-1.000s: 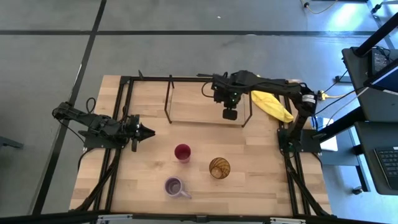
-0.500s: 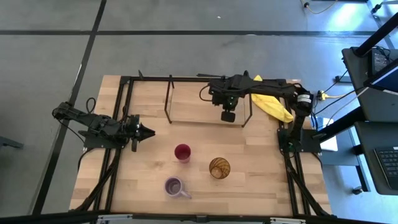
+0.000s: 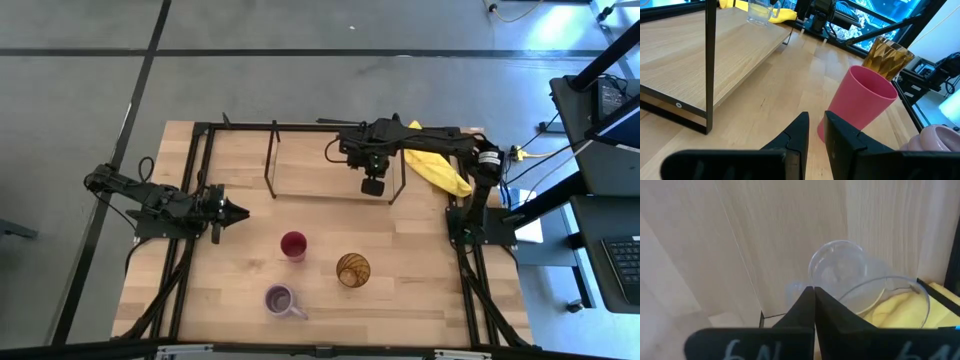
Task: Stack small to large cups/mugs on shelf
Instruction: Put the transparent mug on the shelf
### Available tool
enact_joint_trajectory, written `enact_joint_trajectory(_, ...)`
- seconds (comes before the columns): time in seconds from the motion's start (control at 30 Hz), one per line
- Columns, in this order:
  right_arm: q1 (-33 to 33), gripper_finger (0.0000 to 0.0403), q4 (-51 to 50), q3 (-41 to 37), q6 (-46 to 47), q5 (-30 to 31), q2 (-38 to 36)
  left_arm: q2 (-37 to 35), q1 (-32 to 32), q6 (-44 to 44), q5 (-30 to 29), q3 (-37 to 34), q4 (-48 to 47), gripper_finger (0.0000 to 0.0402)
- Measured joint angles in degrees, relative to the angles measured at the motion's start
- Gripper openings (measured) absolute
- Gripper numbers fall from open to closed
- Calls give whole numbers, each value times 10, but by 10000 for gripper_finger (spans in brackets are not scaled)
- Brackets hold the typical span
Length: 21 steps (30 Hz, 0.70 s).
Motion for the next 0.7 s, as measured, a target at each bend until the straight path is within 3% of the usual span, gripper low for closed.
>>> enact_joint_trajectory(0.7,0,5,-31,0,22,-1,0,0,0,0,0,0,0,53)
